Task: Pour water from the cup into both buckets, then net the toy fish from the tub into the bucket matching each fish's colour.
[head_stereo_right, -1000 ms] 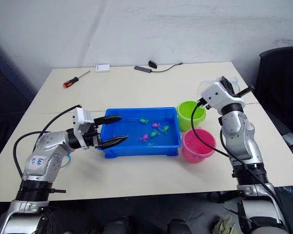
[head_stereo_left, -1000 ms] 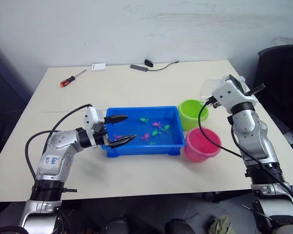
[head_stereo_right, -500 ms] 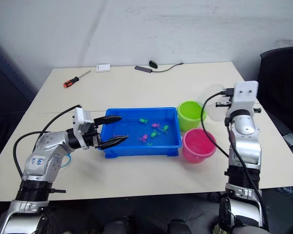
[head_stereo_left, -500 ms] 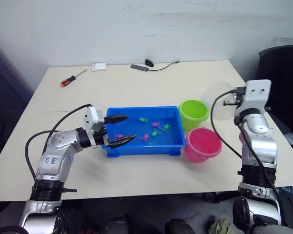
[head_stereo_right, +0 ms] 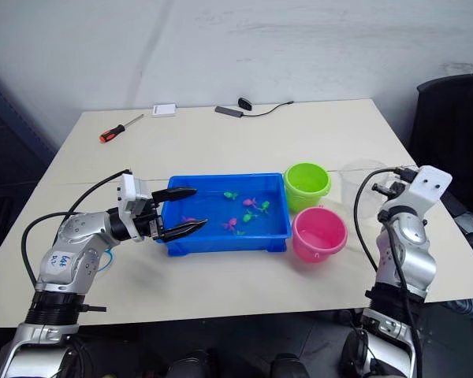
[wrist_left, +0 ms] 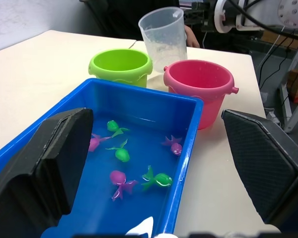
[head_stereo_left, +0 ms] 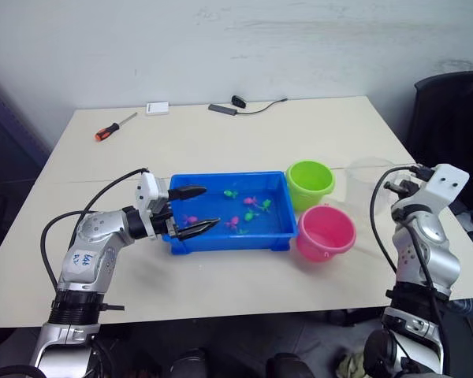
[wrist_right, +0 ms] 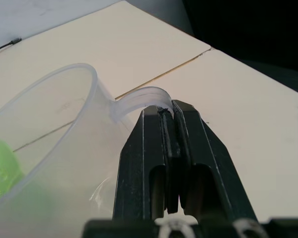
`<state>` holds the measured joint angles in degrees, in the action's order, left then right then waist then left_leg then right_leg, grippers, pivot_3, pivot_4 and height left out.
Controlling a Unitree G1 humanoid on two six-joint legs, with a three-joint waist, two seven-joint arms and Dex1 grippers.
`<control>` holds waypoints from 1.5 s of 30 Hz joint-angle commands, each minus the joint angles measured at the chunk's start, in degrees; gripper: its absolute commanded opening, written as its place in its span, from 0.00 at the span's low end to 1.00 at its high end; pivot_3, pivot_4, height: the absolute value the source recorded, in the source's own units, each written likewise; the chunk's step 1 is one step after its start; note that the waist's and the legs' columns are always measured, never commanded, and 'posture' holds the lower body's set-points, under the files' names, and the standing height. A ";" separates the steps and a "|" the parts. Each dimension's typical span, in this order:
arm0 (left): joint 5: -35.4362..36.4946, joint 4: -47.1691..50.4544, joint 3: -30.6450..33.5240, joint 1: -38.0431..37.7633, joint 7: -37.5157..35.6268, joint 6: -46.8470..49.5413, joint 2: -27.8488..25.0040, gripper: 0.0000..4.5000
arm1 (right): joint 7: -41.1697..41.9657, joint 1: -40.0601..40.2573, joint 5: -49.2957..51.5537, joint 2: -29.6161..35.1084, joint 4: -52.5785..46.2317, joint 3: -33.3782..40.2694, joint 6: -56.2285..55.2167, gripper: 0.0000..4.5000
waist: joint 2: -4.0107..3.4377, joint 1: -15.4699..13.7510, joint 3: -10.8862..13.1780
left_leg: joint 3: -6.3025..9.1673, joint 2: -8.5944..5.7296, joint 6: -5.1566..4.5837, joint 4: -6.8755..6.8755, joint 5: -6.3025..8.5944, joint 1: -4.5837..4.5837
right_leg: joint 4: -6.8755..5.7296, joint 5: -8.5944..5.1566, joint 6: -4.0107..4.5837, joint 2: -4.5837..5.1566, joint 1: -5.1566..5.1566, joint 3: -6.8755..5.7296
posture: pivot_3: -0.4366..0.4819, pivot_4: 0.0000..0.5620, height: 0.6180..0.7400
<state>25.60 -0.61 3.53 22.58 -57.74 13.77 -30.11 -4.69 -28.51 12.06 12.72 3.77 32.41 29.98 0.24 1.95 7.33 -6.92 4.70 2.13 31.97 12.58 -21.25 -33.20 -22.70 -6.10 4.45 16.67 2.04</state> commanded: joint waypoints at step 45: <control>1.84 1.25 4.39 -0.86 5.93 4.74 -1.02 1.00 | 38.53 29.61 17.40 32.28 -36.81 -3.98 24.40 0.78 | 0.23 -0.30 0.16 | 0.00 0.06 -0.25 -0.08 0.48 -0.18 | 0.72 -0.01 0.02 0.06 -0.08 0.04 | 0.48 0.27 0.94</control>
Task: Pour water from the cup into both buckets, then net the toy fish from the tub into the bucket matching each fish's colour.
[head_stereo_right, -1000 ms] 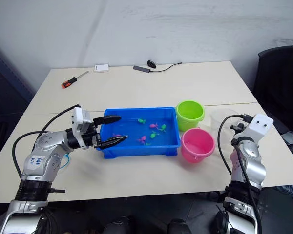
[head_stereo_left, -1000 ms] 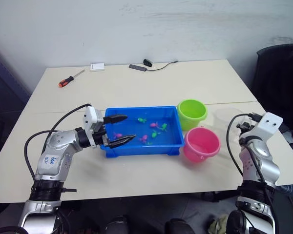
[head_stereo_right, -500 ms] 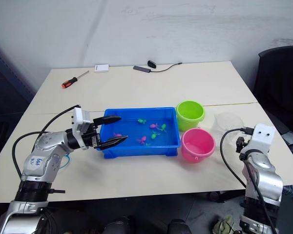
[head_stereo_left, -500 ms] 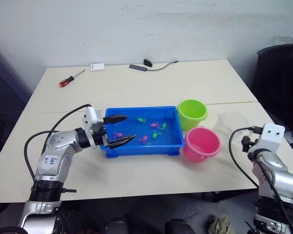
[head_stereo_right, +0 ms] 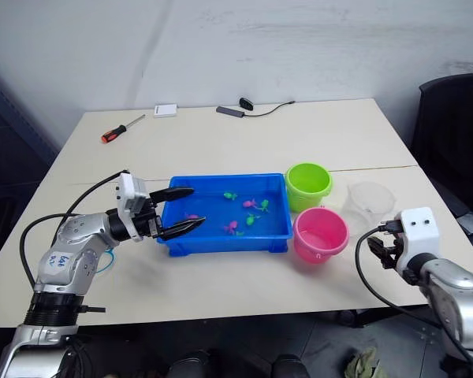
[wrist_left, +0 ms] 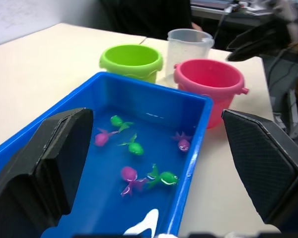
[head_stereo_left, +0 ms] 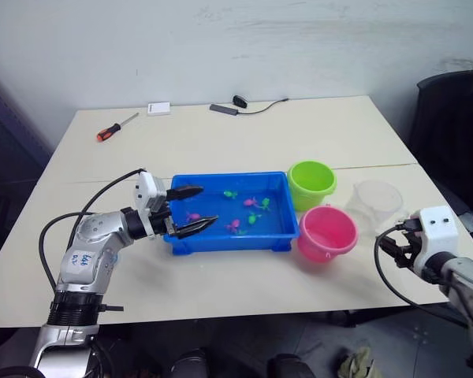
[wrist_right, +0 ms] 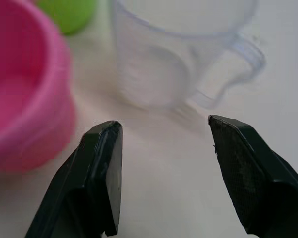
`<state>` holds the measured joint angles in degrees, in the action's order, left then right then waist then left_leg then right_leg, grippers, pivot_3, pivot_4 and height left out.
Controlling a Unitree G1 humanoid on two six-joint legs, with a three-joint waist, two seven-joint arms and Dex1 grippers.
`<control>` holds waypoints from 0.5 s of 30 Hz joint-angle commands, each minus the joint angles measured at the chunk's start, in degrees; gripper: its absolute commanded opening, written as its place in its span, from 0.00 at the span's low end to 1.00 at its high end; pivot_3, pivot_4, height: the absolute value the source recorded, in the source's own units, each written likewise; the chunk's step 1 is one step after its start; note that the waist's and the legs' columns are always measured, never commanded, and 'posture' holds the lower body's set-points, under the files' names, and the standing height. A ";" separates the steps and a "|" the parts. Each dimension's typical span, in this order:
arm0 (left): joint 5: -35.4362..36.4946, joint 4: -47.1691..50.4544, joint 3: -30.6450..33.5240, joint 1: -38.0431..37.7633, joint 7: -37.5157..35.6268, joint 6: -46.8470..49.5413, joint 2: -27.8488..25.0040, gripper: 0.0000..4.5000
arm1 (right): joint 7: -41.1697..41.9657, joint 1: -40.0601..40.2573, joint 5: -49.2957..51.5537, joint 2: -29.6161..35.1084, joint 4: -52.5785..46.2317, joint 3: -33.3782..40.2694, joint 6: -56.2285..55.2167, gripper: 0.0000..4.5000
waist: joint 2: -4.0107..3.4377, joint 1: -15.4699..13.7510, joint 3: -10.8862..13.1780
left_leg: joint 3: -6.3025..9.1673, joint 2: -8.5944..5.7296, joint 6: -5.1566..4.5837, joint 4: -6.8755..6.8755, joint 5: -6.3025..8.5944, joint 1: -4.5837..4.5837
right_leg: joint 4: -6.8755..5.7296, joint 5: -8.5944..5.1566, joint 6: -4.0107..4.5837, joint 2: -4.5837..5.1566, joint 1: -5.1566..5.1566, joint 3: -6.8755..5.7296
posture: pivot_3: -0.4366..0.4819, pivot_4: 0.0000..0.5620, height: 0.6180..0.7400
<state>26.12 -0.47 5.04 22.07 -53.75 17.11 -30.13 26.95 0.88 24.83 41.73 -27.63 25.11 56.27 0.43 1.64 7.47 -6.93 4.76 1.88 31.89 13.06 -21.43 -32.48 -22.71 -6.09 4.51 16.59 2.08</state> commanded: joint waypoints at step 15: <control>-2.04 -1.53 12.97 -6.37 15.66 5.67 -4.53 1.00 | 23.41 -6.46 12.00 2.72 -9.24 -12.43 -18.74 0.99 | 0.25 0.01 0.14 | 0.19 0.12 0.15 -0.04 0.11 0.04 | 0.29 -0.17 0.44 0.23 -0.01 0.20 | 0.48 0.27 0.94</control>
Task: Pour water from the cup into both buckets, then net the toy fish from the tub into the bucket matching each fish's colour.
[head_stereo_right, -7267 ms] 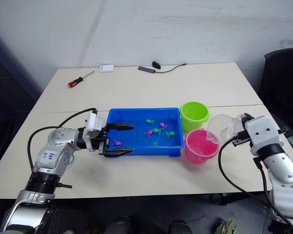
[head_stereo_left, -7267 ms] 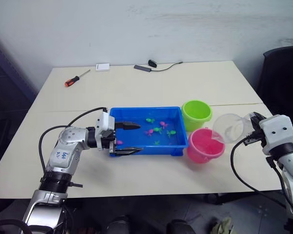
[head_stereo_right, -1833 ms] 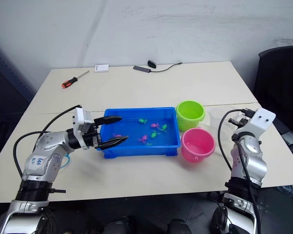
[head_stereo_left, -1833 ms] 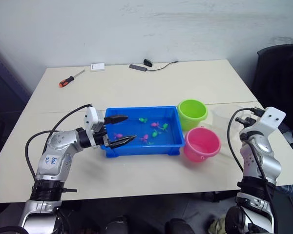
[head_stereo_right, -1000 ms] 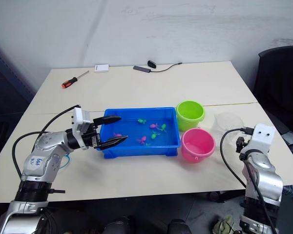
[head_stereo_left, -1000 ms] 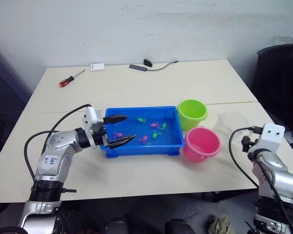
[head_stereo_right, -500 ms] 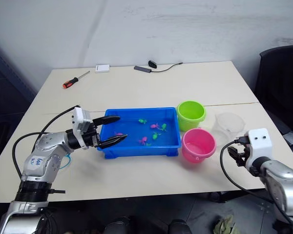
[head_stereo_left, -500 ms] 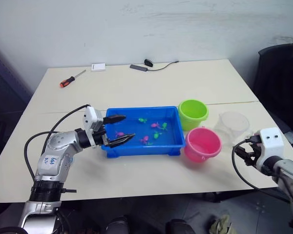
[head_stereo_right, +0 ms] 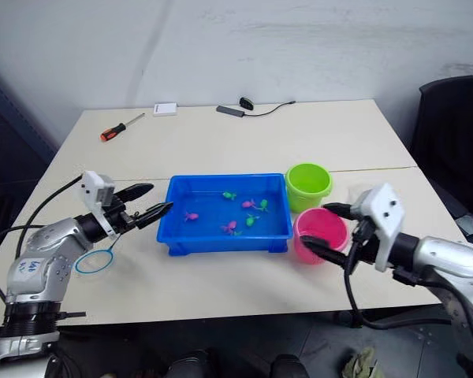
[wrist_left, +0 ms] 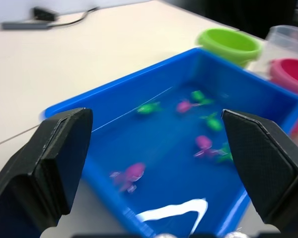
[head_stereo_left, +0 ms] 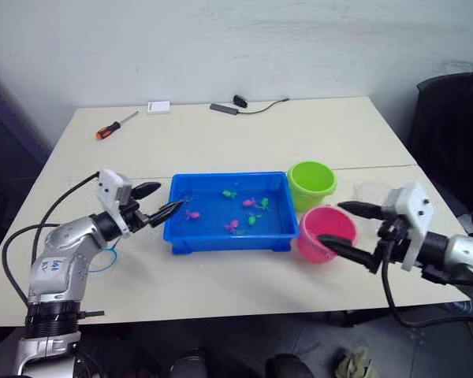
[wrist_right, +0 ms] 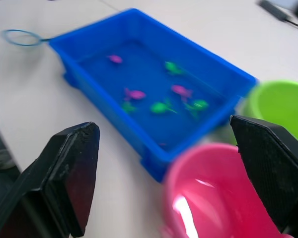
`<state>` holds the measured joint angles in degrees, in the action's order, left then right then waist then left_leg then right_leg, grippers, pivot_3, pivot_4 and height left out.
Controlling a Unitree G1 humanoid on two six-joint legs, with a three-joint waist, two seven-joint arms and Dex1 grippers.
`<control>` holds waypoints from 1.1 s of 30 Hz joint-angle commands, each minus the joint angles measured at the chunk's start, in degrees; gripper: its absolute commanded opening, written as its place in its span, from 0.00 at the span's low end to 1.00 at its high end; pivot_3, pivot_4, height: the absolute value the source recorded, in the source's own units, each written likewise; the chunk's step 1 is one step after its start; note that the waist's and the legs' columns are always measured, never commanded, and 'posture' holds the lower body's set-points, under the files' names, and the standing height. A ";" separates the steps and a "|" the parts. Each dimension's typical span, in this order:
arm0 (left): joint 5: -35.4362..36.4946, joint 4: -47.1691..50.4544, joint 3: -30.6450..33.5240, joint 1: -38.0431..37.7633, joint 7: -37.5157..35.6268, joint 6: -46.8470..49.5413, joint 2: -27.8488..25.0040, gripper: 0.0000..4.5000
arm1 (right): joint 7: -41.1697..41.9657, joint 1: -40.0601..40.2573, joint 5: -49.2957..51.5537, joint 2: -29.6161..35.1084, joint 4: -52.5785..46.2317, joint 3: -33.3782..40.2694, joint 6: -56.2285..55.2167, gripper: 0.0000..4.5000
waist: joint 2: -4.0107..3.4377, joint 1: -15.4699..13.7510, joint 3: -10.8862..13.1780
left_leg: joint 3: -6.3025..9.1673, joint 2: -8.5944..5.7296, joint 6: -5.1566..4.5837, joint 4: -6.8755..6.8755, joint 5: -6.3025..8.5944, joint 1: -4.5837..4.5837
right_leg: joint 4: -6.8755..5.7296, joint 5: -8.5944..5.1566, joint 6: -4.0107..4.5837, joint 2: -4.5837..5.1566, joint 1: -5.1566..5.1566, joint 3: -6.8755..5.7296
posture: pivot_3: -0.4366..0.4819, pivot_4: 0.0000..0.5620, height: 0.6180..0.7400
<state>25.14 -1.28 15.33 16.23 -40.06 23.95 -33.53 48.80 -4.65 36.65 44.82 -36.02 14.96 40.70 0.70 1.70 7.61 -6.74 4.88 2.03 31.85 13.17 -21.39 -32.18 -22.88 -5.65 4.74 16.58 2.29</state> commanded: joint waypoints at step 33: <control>-17.06 -42.17 -4.17 6.03 2.58 -19.13 -5.06 1.00 | 2.42 -2.51 -4.02 -3.94 -0.47 -13.91 -14.00 0.99 | 0.10 -0.23 -0.15 | -0.14 -0.16 -0.12 -0.22 0.05 0.07 | -0.24 -0.12 0.52 1.36 0.29 -2.35 | 0.48 0.27 0.94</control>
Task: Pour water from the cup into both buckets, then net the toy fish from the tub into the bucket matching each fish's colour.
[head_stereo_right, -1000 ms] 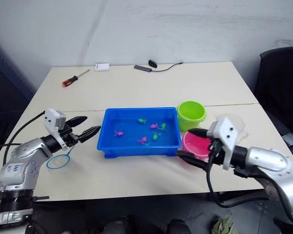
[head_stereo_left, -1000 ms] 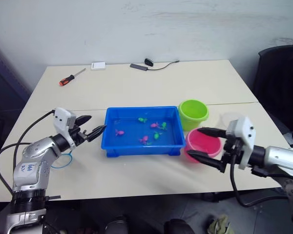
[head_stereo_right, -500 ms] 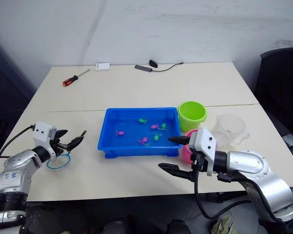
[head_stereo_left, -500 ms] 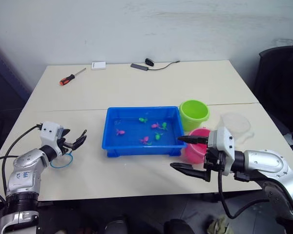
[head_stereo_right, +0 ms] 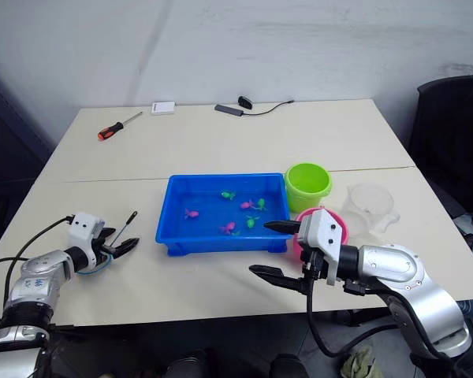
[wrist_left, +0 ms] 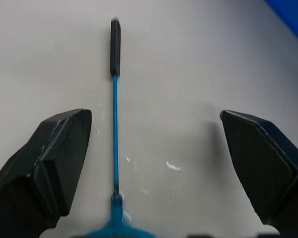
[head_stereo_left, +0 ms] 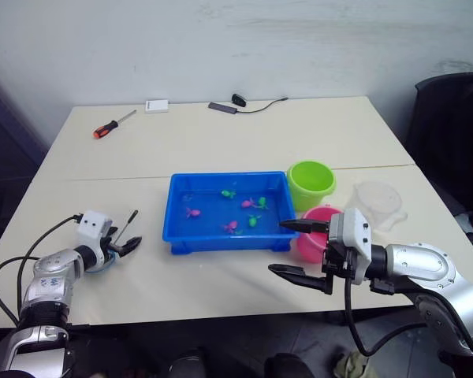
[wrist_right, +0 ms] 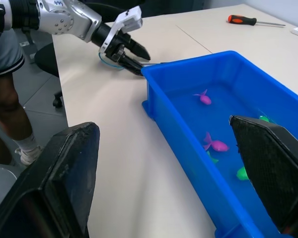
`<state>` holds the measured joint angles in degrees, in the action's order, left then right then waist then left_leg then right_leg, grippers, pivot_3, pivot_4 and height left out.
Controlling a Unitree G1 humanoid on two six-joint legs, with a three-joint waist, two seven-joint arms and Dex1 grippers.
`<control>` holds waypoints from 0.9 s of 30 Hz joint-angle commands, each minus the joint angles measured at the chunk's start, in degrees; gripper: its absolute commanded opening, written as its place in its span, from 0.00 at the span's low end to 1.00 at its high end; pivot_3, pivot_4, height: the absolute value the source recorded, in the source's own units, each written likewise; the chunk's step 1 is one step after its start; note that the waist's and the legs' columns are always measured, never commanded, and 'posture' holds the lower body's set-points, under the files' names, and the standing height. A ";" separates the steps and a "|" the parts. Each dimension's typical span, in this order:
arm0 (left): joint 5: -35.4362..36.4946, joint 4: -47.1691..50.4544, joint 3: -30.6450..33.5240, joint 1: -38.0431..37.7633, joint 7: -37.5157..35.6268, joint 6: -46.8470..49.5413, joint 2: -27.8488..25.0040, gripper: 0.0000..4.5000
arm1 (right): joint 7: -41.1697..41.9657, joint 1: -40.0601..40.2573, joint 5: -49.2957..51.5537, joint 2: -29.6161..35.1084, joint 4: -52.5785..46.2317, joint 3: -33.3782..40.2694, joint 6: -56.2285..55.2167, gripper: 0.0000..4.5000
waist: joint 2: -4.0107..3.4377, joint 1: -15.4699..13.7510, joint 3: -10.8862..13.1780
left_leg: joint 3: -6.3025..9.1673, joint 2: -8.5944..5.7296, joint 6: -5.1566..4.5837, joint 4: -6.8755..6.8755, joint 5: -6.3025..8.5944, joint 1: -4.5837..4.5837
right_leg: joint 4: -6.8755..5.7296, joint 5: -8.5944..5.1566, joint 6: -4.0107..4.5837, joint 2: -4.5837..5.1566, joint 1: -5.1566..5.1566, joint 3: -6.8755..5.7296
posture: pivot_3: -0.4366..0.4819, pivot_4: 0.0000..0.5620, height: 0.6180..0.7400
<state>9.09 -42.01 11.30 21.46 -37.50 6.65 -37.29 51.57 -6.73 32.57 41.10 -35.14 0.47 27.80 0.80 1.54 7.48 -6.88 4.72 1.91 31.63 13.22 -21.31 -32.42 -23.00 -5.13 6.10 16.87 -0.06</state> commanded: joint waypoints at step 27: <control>-0.89 -1.62 2.47 -0.81 0.84 -6.56 -1.76 0.01 | -2.39 -2.04 -0.81 -0.61 -0.70 -0.31 -1.21 1.00 | -0.05 -0.10 -0.18 | -0.16 -0.02 0.01 -0.07 0.01 -0.04 | -0.48 0.41 -0.76 0.50 0.53 -1.29 | 0.48 0.27 0.94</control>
<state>7.02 -45.34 11.67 21.48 -37.43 1.18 -37.46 49.26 -8.12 31.52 40.94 -35.16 0.21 27.55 0.75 1.43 7.30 -7.04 4.71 1.92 31.56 13.23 -21.35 -32.92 -22.59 -5.90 6.60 17.42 -1.40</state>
